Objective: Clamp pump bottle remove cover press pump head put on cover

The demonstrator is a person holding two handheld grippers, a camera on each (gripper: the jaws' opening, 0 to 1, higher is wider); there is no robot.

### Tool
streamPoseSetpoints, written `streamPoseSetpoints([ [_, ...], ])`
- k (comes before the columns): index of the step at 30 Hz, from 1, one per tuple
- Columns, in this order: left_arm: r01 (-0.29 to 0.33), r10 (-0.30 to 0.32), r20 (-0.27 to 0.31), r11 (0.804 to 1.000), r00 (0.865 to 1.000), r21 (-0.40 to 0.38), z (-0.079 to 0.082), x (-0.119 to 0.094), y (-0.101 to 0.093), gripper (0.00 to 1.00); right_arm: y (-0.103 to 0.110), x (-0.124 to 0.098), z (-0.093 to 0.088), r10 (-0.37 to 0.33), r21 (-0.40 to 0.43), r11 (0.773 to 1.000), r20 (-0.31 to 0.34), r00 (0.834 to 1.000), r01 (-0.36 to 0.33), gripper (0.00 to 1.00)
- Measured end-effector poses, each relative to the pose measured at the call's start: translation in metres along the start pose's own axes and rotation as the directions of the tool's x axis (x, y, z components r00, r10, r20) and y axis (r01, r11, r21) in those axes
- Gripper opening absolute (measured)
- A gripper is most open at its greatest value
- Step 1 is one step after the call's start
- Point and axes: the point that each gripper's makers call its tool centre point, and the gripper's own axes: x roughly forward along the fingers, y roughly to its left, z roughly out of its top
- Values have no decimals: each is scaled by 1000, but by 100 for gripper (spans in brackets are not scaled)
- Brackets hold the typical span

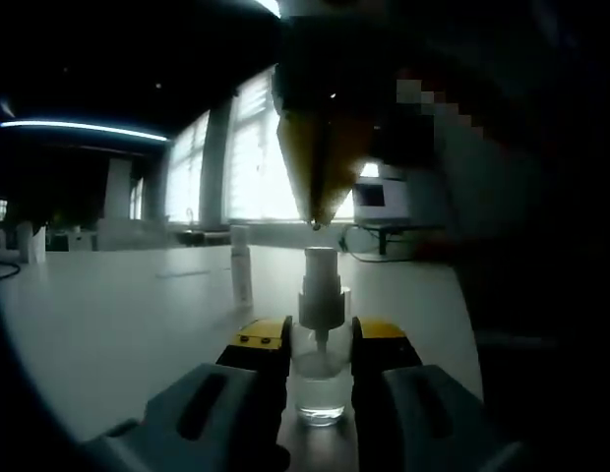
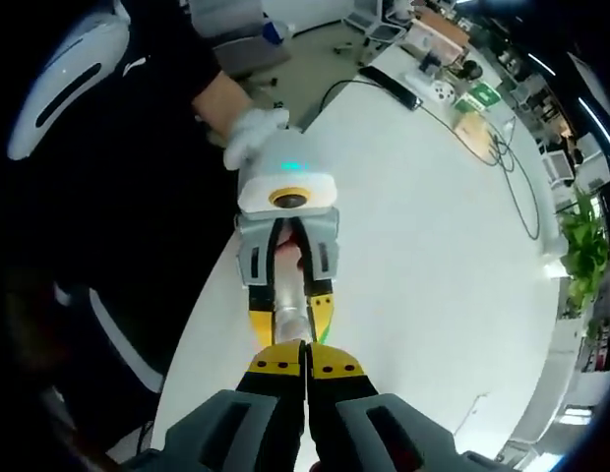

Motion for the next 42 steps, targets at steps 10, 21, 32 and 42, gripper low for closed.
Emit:
streamPoseSetpoints([
  [10,0,0,0,1000,1000,-2,0,0,0,15,5,3,0,59,19,998,2,998,-59,0],
  [21,-1,1,-1,1000,1000,-3,0,0,1,15,4,6,-4,63,36,997,-6,998,-63,0],
  [32,-2,2,-1,1000,1000,-3,0,0,2,15,5,6,-2,65,29,998,-32,997,-64,0],
  [42,-2,2,-1,1000,1000,-6,0,0,2,15,5,7,-2,87,47,995,-65,994,-84,0],
])
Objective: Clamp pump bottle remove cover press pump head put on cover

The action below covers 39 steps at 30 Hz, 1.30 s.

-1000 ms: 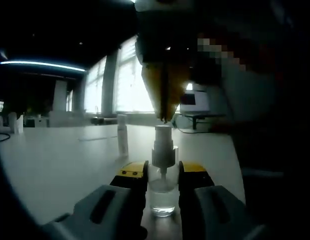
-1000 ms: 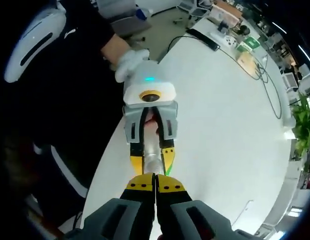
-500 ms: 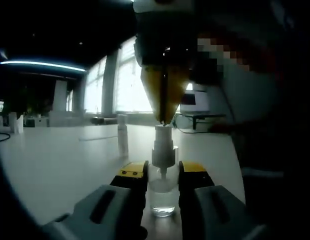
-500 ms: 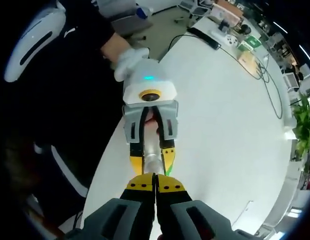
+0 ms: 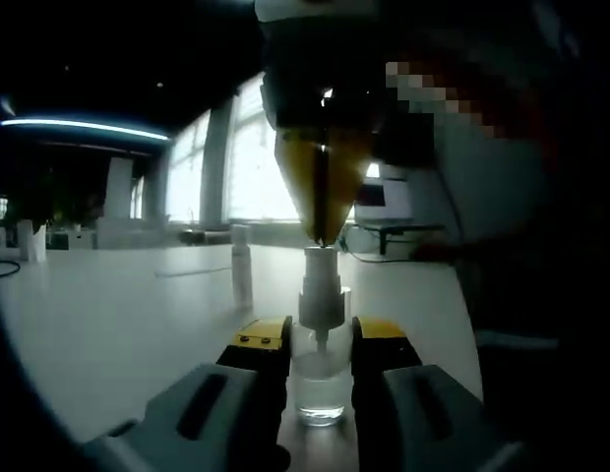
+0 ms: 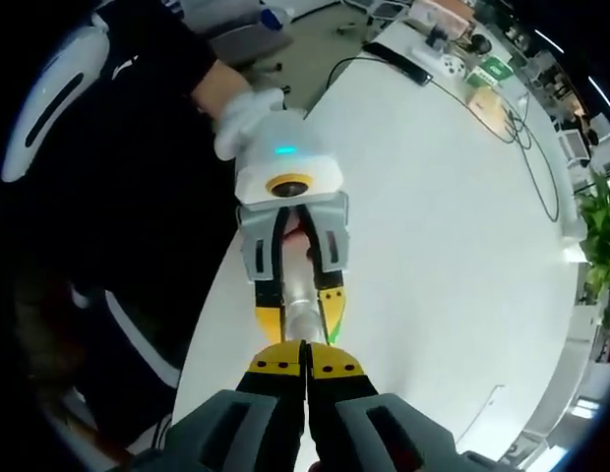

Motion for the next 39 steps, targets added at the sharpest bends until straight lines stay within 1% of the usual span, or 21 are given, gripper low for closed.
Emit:
streamPoseSetpoints([
  [9,0,0,0,1000,1000,1,0,0,0,15,1,1,0,23,13,1000,-29,999,-23,0],
  [13,2,-2,1,1000,1000,5,0,0,0,15,2,1,0,37,49,998,-34,999,-35,0],
  [17,2,-2,1,1000,1000,4,0,0,0,15,3,1,-1,41,63,997,-31,999,-39,0],
  [22,3,-3,1,1000,1000,4,0,0,0,15,4,2,0,49,62,997,-36,998,-47,0],
  [24,2,-2,1,1000,1000,4,0,0,0,15,4,2,0,51,63,997,-40,998,-49,0],
  [28,1,-1,1,1000,1000,5,0,-1,0,15,4,2,0,56,93,994,-56,997,-51,0],
  [32,1,-1,1,1000,1000,4,0,0,0,15,5,3,-1,52,91,995,-68,996,-46,0],
  [39,0,0,0,1000,1000,5,0,0,-1,15,5,7,-2,58,115,992,-60,996,-51,0],
])
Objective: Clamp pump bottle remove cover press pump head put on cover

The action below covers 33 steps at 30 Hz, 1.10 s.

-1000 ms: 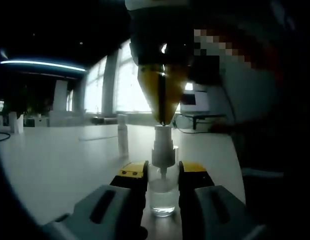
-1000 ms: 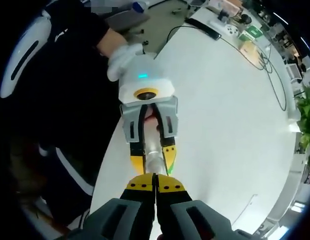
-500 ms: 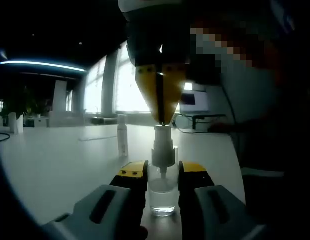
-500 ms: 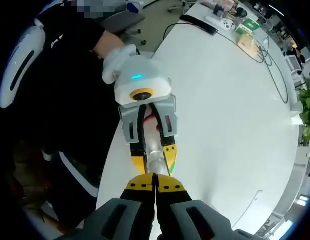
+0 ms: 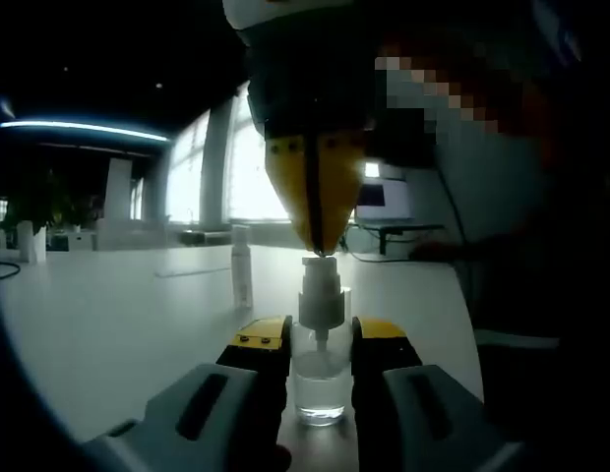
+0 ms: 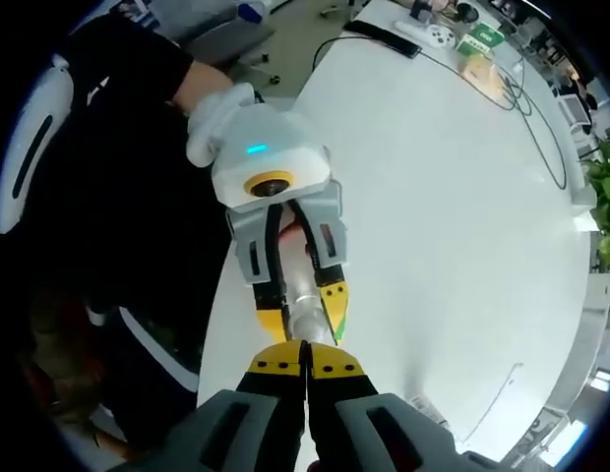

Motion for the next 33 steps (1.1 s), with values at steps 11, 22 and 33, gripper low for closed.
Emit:
streamPoseSetpoints([
  [11,1,-1,0,1000,1000,2,0,0,0,15,0,0,-1,-2,11,1000,12,1000,2,0],
  [22,0,0,0,1000,1000,2,0,1,1,15,-1,-5,0,-6,2,1000,14,1000,6,0],
  [33,1,-1,0,1000,1000,6,0,1,1,15,-1,-4,0,-2,4,1000,-4,1000,2,0],
])
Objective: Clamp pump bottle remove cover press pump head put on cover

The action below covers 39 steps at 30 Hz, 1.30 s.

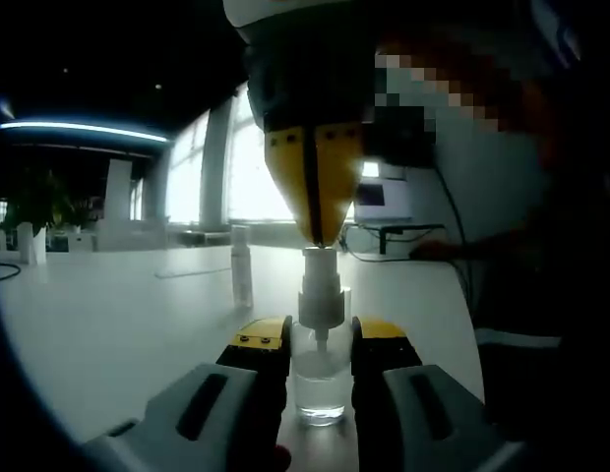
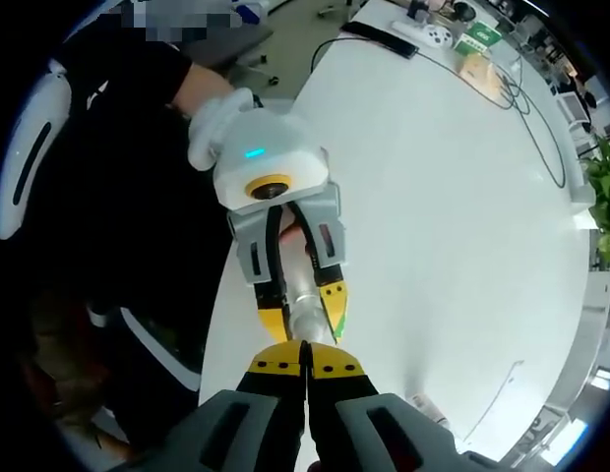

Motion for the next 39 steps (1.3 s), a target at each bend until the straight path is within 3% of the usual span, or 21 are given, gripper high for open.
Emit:
streamPoseSetpoints([
  [22,-1,1,-1,1000,1000,-1,0,-1,0,15,0,1,0,-8,27,1000,13,1000,8,0],
  [31,0,0,-2,1000,1000,-2,-1,-1,0,15,-1,6,0,-28,14,1000,-12,1000,28,0],
  [39,0,0,-2,1000,1000,0,-1,0,-1,15,-3,-1,-1,-33,23,999,17,999,33,0],
])
